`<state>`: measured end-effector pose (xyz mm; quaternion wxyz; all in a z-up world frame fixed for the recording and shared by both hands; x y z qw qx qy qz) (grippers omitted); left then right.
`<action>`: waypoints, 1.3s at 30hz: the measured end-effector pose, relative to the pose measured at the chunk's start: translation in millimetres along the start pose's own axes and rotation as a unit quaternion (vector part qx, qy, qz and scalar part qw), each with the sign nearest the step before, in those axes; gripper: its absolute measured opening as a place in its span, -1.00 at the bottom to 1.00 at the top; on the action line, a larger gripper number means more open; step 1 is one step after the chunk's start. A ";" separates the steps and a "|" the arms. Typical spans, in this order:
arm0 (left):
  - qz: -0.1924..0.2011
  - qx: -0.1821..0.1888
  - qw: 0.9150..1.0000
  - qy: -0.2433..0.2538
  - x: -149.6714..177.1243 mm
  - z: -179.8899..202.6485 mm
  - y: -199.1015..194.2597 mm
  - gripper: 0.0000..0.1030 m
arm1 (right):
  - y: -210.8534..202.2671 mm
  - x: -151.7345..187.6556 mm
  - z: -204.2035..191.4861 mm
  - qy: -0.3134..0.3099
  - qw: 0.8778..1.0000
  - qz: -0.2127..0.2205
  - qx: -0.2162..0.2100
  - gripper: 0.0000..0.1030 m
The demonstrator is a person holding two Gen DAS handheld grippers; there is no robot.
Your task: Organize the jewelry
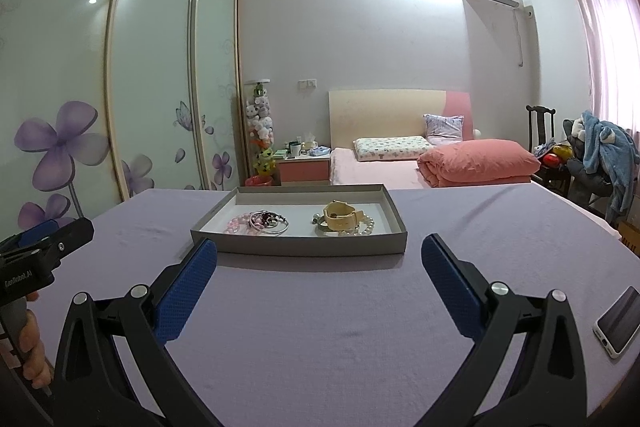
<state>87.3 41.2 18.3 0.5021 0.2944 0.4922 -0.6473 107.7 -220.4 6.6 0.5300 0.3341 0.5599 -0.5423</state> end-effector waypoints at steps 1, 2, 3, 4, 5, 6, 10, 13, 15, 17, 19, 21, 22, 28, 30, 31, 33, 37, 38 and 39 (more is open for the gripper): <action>-0.001 0.000 1.000 -0.001 -0.4 -0.5 1.0 0.92 | 0.0 -0.1 0.0 0.000 1.000 0.000 0.000 0.97; -0.003 -0.001 1.000 -0.001 -0.3 -0.5 1.8 0.92 | 0.0 -0.1 0.1 0.000 1.000 0.000 0.000 0.97; -0.004 -0.003 1.000 -0.001 0.0 -0.2 2.8 0.92 | -0.2 0.1 -0.2 0.001 1.000 0.000 0.000 0.97; -0.005 -0.005 1.000 -0.001 0.0 -0.3 3.8 0.92 | -0.3 0.3 -0.8 0.002 1.000 -0.001 0.000 0.97; -0.007 -0.005 1.000 -0.002 -0.1 -0.8 4.6 0.92 | 0.2 0.7 -1.3 0.002 1.000 -0.001 0.000 0.97; -0.007 -0.005 1.000 -0.002 -0.2 -0.9 5.0 0.92 | 0.1 1.0 -1.7 0.003 1.000 -0.002 -0.001 0.97; -0.007 -0.008 1.000 0.001 0.1 -0.6 6.4 0.92 | -0.8 2.3 -2.9 0.004 1.000 -0.004 -0.004 0.97; -0.009 -0.006 1.000 0.000 0.6 0.1 7.1 0.92 | -2.0 2.7 -2.4 0.005 1.000 -0.004 -0.005 0.97; -0.009 -0.006 1.000 0.000 1.7 1.2 7.1 0.92 | -2.7 2.9 -1.3 0.006 1.000 -0.005 -0.005 0.97; -0.009 -0.005 1.000 0.000 1.9 1.4 7.0 0.92 | -2.7 3.2 -1.3 0.007 1.000 -0.005 -0.006 0.97; -0.009 -0.005 1.000 0.000 1.7 1.4 7.4 0.92 | -1.7 2.8 0.2 0.008 1.000 -0.006 -0.006 0.97; -0.010 -0.005 1.000 0.001 2.0 1.5 7.5 0.92 | -1.8 3.0 0.1 0.009 1.000 -0.007 -0.007 0.97; -0.010 -0.005 1.000 0.001 2.2 1.8 7.9 0.92 | -1.6 3.0 1.6 0.009 1.000 -0.007 -0.007 0.97; -0.011 -0.005 1.000 0.001 2.5 2.5 8.3 0.92 | -2.2 3.5 1.3 0.009 1.000 -0.007 -0.008 0.97; -0.011 -0.005 1.000 0.001 2.5 3.4 8.2 0.92 | -2.3 3.4 1.2 0.010 1.000 -0.008 -0.008 0.97; -0.011 -0.005 1.000 0.002 2.9 3.7 8.2 0.92 | -2.2 3.4 1.1 0.010 1.000 -0.008 -0.008 0.97; -0.011 -0.004 1.000 0.003 3.4 4.4 8.2 0.92 | -3.1 4.5 0.6 0.011 1.000 -0.007 -0.008 0.97; -0.011 -0.003 1.000 0.003 4.5 5.9 7.6 0.92 | -2.8 4.5 0.8 0.011 1.000 -0.008 -0.009 0.97; -0.011 -0.003 1.000 0.003 4.7 6.1 7.5 0.92 | -3.1 4.6 0.6 0.011 1.000 -0.008 -0.009 0.97; -0.012 -0.003 1.000 0.003 4.8 6.4 7.5 0.92 | -2.4 4.2 1.0 0.011 1.000 -0.008 -0.009 0.97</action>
Point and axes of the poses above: each gripper's, at about its wrist camera, not at the fingertips, and y roughly the way its jaws point, z to its right, x to its underside, the point moved 1 cm from there along y, roughly the way its jaws point, and after that the axes turned 13 degrees about -y, right-handed, at the moved point
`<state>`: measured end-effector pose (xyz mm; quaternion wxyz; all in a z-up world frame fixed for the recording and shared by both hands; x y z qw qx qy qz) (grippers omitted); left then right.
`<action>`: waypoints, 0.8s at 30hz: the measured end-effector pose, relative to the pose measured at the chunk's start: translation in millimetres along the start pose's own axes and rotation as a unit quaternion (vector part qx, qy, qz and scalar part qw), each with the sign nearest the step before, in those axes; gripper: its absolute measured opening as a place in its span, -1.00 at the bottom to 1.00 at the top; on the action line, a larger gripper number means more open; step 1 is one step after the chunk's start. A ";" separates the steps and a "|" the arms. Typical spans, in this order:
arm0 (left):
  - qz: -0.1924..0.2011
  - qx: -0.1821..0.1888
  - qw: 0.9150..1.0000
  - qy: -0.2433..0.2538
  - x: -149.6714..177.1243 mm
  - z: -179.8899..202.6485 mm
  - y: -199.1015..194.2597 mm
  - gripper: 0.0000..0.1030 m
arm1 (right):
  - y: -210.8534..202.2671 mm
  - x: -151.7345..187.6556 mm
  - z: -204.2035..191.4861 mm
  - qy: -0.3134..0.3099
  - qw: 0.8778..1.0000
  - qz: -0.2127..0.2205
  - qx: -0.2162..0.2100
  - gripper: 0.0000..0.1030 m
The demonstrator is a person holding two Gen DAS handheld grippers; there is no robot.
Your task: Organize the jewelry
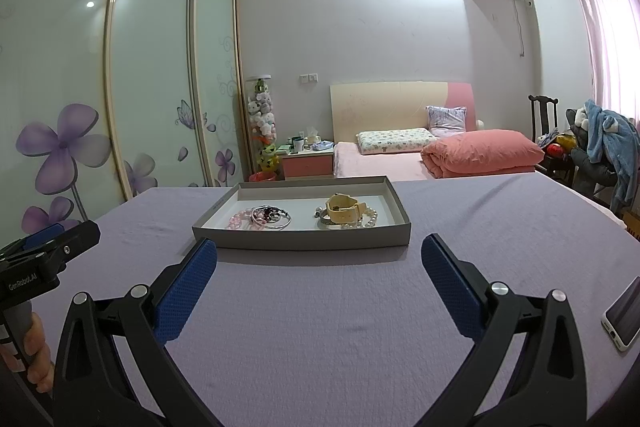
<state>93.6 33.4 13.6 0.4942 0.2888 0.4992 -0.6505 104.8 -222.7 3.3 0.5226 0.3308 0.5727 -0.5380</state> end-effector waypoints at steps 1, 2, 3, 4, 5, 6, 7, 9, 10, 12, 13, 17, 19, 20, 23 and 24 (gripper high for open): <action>0.000 0.000 1.000 0.000 -0.1 -0.2 -0.1 0.92 | 0.0 -0.1 0.0 0.000 1.000 0.000 0.000 0.97; 0.000 0.000 1.000 0.000 -0.1 -0.1 -0.1 0.92 | -0.8 0.2 -0.4 0.000 1.000 0.000 0.000 0.97; 0.000 0.000 1.000 0.000 -0.1 0.0 -0.1 0.92 | -0.2 -0.1 0.0 0.000 1.000 0.000 0.000 0.97; 0.000 0.000 1.000 0.000 0.0 0.2 -0.1 0.92 | -0.4 0.0 -0.1 0.001 1.000 0.000 0.000 0.97; 0.000 0.000 1.000 0.001 0.2 0.8 -0.2 0.92 | -0.6 0.0 -0.2 0.001 1.000 0.000 0.000 0.97; -0.001 0.000 1.000 0.001 -0.1 1.0 0.1 0.92 | -0.1 -0.2 0.4 0.001 1.000 0.000 0.000 0.97; -0.001 0.000 1.000 0.001 0.0 1.2 0.0 0.92 | 0.0 -0.3 0.4 0.000 1.000 0.000 0.000 0.97; -0.001 0.001 1.000 0.001 1.3 2.6 -0.4 0.92 | -0.8 -0.1 -0.2 0.000 1.000 -0.001 0.000 0.97; -0.001 0.001 1.000 0.001 1.4 2.6 -0.2 0.92 | 0.0 -0.6 0.4 0.000 1.000 0.000 0.000 0.97; -0.001 0.002 1.000 0.002 2.3 4.3 -0.6 0.92 | 0.0 -0.7 0.4 0.000 1.000 0.000 0.000 0.97; -0.002 0.002 1.000 0.002 1.4 4.3 0.0 0.92 | 0.5 -1.1 -1.1 0.001 1.000 0.000 0.000 0.97; -0.002 0.002 1.000 0.002 1.8 5.1 -0.3 0.92 | 0.5 -1.3 -1.0 0.001 1.000 -0.001 0.000 0.97; -0.002 0.002 1.000 0.002 1.7 5.0 -0.3 0.92 | 0.5 -1.0 -2.1 0.001 1.000 -0.001 -0.001 0.97; -0.003 0.003 1.000 0.002 1.7 5.3 0.3 0.92 | -0.3 -0.8 -3.0 0.001 1.000 -0.001 -0.001 0.97; -0.003 0.003 1.000 0.002 2.3 5.8 0.0 0.92 | -0.1 -0.9 -2.9 0.001 1.000 -0.001 -0.001 0.97; -0.003 0.003 1.000 0.002 2.2 5.8 0.0 0.92 | 0.4 -1.2 -2.0 0.001 1.000 -0.001 -0.001 0.97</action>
Point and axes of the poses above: each gripper's, at about its wrist camera, not at the fingertips, and y roughly the way its jaws point, z to its right, x to its underside, the point moved 1 cm from there along y, roughly the way its jaws point, and after that the axes turned 13 degrees about -y, right-handed, at the moved point
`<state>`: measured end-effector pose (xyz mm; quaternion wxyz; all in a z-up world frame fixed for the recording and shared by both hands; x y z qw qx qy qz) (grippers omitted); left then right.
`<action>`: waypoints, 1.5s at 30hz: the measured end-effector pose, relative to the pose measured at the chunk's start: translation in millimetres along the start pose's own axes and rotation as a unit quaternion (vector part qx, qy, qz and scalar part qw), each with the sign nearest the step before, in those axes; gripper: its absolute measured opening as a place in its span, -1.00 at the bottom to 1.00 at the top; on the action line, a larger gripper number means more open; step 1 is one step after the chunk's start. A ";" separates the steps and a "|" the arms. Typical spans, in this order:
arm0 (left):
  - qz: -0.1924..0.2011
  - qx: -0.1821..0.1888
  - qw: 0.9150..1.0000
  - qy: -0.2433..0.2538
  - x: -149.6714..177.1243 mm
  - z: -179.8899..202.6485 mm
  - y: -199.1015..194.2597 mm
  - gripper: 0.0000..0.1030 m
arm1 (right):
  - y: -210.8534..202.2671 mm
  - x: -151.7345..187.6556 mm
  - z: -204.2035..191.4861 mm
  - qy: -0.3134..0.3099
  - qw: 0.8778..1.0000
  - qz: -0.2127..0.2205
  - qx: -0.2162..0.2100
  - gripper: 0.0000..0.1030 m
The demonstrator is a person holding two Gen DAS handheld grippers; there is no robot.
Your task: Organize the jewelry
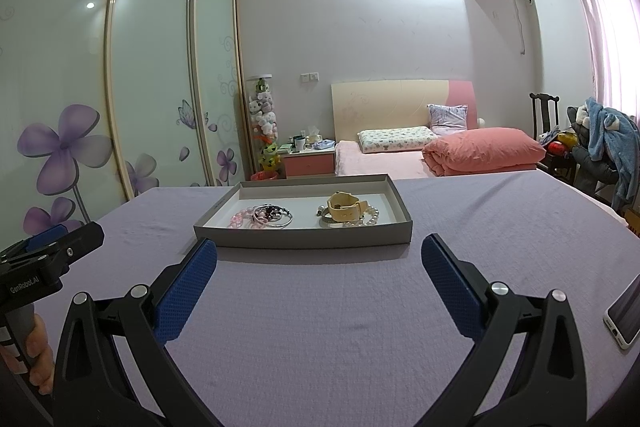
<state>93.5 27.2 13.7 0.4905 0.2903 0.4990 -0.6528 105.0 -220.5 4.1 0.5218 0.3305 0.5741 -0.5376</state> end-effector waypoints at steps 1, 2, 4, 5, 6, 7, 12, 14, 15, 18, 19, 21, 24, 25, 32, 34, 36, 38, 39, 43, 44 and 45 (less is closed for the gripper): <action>0.000 0.000 1.000 0.000 0.5 0.4 -0.2 0.92 | -0.5 0.2 -0.5 0.000 1.000 0.000 0.000 0.97; 0.000 0.000 1.000 0.000 0.6 0.4 -0.2 0.92 | -0.6 0.1 -0.8 0.000 1.000 0.000 0.000 0.97; -0.001 0.000 1.000 0.000 1.0 1.2 -0.7 0.92 | 0.0 -0.2 0.3 0.000 1.000 0.000 0.000 0.97; -0.001 0.001 1.000 0.001 1.1 0.7 -0.2 0.92 | -0.8 0.0 -0.6 0.000 1.000 0.000 0.000 0.97; -0.001 0.001 1.000 0.001 1.9 1.7 -0.9 0.92 | -0.3 -0.3 0.1 0.000 1.000 0.000 0.000 0.97; -0.001 0.001 1.000 0.001 1.3 1.3 -0.4 0.92 | -0.5 -0.2 -0.1 0.000 1.000 0.000 0.000 0.97; -0.001 0.000 1.000 0.001 0.9 1.3 -0.2 0.92 | -0.7 -0.4 0.0 0.001 1.000 0.001 0.000 0.97; 0.000 0.000 1.000 0.001 1.3 1.7 -0.7 0.92 | -0.8 -0.4 0.1 0.001 1.000 0.000 -0.001 0.97; -0.001 0.000 1.000 0.001 0.7 1.3 -0.2 0.92 | -0.4 -0.8 0.7 0.001 1.000 0.000 -0.001 0.97; 0.000 0.000 1.000 0.001 1.1 1.7 -0.3 0.92 | -1.6 -0.1 -3.8 0.002 1.000 0.001 -0.003 0.97; 0.000 -0.001 1.000 0.001 1.6 1.9 -0.6 0.92 | -2.7 0.2 -5.7 0.003 1.000 0.002 -0.003 0.97; 0.001 0.000 1.000 0.002 2.3 1.9 -1.2 0.92 | -3.6 0.5 -7.6 0.003 1.000 0.002 -0.003 0.97; 0.001 0.001 1.000 0.003 2.5 1.9 -1.6 0.92 | -4.2 0.4 -8.8 0.004 1.000 0.002 -0.003 0.97; 0.001 0.002 1.000 0.003 1.7 1.3 -1.4 0.92 | -4.0 0.4 -8.3 0.004 1.000 0.002 -0.003 0.97; 0.001 0.002 1.000 0.003 2.1 1.2 -2.4 0.92 | -4.4 0.1 -7.8 0.004 1.000 0.001 -0.003 0.97; 0.001 0.002 1.000 0.004 2.4 1.3 -2.7 0.92 | -4.4 0.1 -8.0 0.004 1.000 0.001 -0.003 0.97; 0.001 0.003 1.000 0.004 2.1 1.1 -2.3 0.92 | -4.4 0.0 -9.6 0.004 1.000 0.001 -0.004 0.97; 0.001 0.002 1.000 0.004 2.6 1.5 -2.9 0.92 | -4.3 -0.1 -9.2 0.004 1.000 0.001 -0.003 0.97; 0.001 0.003 1.000 0.004 2.2 1.3 -2.4 0.92 | -4.4 -0.1 -9.5 0.004 1.000 0.001 -0.003 0.97; 0.001 0.002 1.000 0.004 2.0 1.7 -2.9 0.92 | -4.3 -0.1 -9.0 0.005 1.000 0.001 -0.003 0.97; 0.002 0.002 1.000 0.004 1.5 1.6 -2.8 0.92 | -4.2 -0.2 -8.9 0.005 1.000 0.001 -0.003 0.97; 0.002 0.002 1.000 0.005 1.4 1.9 -3.3 0.92 | -4.6 -0.1 -10.6 0.005 1.000 0.001 -0.004 0.97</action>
Point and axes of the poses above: each gripper's, at about its wrist camera, not at the fingertips, and y roughly the way its jaws point, z to its right, x to its underside, the point moved 1 cm from there along y, roughly the way its jaws point, and after that the axes turned 13 degrees about -y, right-handed, at the moved point
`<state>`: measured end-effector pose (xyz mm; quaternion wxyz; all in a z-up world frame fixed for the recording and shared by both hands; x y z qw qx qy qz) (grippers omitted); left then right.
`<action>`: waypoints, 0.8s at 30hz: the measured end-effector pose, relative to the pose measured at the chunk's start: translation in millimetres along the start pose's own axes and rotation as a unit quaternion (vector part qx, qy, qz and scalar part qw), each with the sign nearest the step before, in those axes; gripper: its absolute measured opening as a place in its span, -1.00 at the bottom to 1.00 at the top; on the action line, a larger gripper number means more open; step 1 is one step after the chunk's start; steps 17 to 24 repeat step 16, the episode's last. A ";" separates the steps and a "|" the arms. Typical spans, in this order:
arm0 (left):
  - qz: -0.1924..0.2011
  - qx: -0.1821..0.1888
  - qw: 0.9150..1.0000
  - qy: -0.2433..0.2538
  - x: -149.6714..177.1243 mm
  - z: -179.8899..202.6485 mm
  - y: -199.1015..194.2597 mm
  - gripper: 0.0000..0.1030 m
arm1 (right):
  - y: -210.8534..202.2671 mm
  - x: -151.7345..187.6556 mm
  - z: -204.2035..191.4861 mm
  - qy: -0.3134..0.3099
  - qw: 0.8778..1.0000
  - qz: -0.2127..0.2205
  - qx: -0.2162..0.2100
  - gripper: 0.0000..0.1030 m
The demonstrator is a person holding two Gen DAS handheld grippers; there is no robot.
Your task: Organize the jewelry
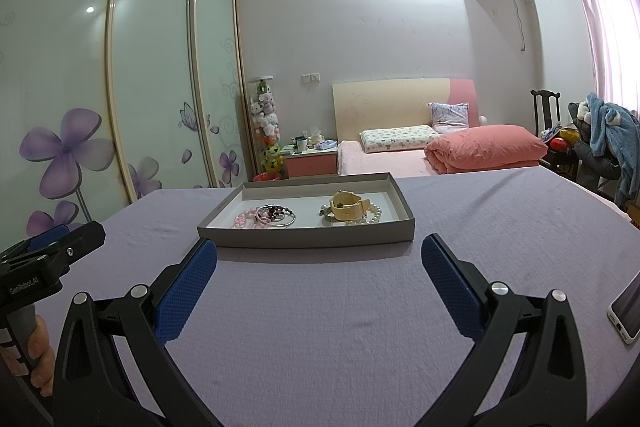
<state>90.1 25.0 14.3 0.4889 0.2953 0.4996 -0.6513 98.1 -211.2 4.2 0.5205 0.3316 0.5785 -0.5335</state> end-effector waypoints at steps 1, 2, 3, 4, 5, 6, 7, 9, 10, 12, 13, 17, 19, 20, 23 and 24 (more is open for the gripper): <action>0.002 -0.001 1.000 0.001 0.0 -0.1 -0.8 0.92 | -0.3 0.0 -1.5 0.000 1.000 0.000 0.000 0.97; 0.003 -0.002 1.000 0.001 -0.3 -0.3 -1.2 0.92 | -0.7 0.0 -2.4 0.000 1.000 0.000 0.000 0.97; 0.004 -0.001 1.000 0.002 -0.6 -0.4 -1.7 0.92 | -0.7 0.0 -2.3 0.000 1.000 0.000 0.000 0.97; 0.004 0.000 1.000 0.002 -1.1 -0.9 -2.0 0.92 | -0.3 -0.2 -1.4 0.000 1.000 0.000 0.000 0.97; 0.003 0.001 1.000 0.002 -2.1 -1.5 -2.0 0.92 | 0.3 -0.2 0.5 0.000 1.000 0.000 0.000 0.97; 0.003 0.001 1.000 0.001 -2.1 -1.7 -2.5 0.92 | 0.2 -0.3 0.3 0.000 1.000 0.000 0.000 0.97; 0.003 0.002 1.000 0.001 -3.2 -2.3 -1.9 0.92 | -0.3 -0.4 -1.2 0.001 1.000 0.000 0.000 0.97; 0.003 0.002 1.000 0.001 -3.7 -2.3 -1.6 0.92 | -0.2 -0.4 -0.4 0.000 1.000 0.001 0.000 0.97; 0.002 0.002 1.000 0.001 -3.8 -2.5 -1.5 0.92 | 0.3 -0.5 0.7 0.000 1.000 0.000 0.000 0.97; 0.001 0.003 1.000 0.000 -4.1 -3.1 -1.2 0.92 | 0.0 -0.5 -0.1 0.001 1.000 0.000 0.000 0.97; 0.000 0.003 1.000 0.000 -4.4 -3.0 -0.8 0.92 | 0.3 -0.6 0.8 0.001 1.000 0.000 0.000 0.97; 0.001 0.004 1.000 0.001 -5.1 -3.7 -0.7 0.92 | 0.2 -0.8 -1.1 0.001 1.000 0.001 0.000 0.97; 0.001 0.004 1.000 0.001 -5.1 -3.7 -0.7 0.92 | 0.2 -0.8 -1.1 0.001 1.000 0.001 0.000 0.97; 0.001 0.004 1.000 0.001 -5.1 -3.7 -0.7 0.92 | 0.2 -0.8 -1.1 0.001 1.000 0.001 0.000 0.97; 0.001 0.004 1.000 0.001 -5.1 -3.7 -0.7 0.92 | 0.2 -0.8 -1.1 0.001 1.000 0.001 0.000 0.97; 0.001 0.004 1.000 0.001 -5.1 -3.7 -0.7 0.92 | 0.2 -0.8 -1.1 0.001 1.000 0.001 0.000 0.97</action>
Point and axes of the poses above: each gripper's, at about its wrist camera, not at the fingertips, and y roughly the way its jaws point, z to its right, x to its underside, the point moved 1 cm from there along y, roughly the way its jaws point, and after that the axes turned 13 degrees about -y, right-handed, at the moved point
